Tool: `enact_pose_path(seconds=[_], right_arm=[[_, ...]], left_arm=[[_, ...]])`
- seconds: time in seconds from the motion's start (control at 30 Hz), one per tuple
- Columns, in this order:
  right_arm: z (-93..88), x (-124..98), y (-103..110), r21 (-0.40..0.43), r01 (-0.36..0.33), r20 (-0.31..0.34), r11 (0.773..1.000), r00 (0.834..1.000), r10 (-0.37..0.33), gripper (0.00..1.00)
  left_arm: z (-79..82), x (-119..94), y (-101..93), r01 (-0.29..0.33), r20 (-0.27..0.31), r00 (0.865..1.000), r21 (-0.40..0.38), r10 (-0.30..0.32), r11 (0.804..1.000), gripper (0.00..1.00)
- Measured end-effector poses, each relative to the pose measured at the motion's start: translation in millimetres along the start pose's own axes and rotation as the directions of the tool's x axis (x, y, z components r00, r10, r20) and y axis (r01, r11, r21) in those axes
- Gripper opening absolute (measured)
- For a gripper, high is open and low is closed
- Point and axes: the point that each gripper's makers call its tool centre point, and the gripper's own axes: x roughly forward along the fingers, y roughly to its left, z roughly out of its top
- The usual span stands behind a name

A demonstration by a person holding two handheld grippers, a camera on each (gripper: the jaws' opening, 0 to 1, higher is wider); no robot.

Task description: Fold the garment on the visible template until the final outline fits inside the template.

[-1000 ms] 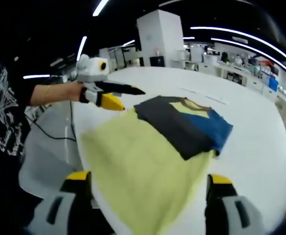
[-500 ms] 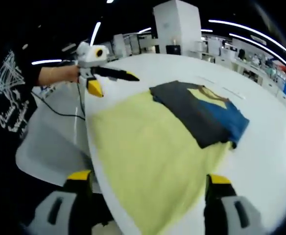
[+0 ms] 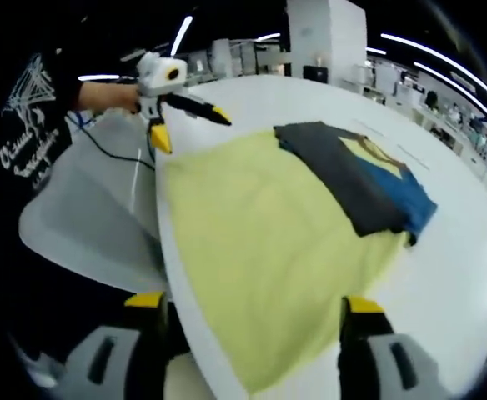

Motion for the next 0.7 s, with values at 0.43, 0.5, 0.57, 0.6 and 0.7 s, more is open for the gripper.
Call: enact_pose_path(seconds=[0.43,0.5,0.57,0.6,0.7], right_arm=[[-18.7,3,1,-0.063,0.004,-0.071,0.998,0.997,-0.008,0.68],[-21.3,4,0,-0.074,0.010,-0.081,0.997,0.997,-0.016,0.67],[-25.4,4,-1,-0.088,0.011,-0.099,0.996,0.995,-0.020,0.65],[-28.5,3,0,-0.098,0.006,-0.114,0.995,0.993,-0.017,0.65],[-31.9,4,1,-0.103,0.000,-0.127,0.995,0.992,-0.014,0.64]], left_arm=[[-40.0,-3,-13.9,0.044,-0.115,0.993,0.053,-0.037,0.998,0.75],[-46.3,-4,-15.1,0.048,-0.148,0.988,0.084,-0.036,0.995,0.72],[-50.0,-5,-16.9,0.057,-0.162,0.986,0.099,-0.041,0.993,0.70],[-50.1,-5,-17.5,0.059,-0.159,0.986,0.096,-0.043,0.994,0.69],[-51.7,-5,-18.7,0.065,-0.165,0.985,0.096,-0.048,0.993,0.63]])
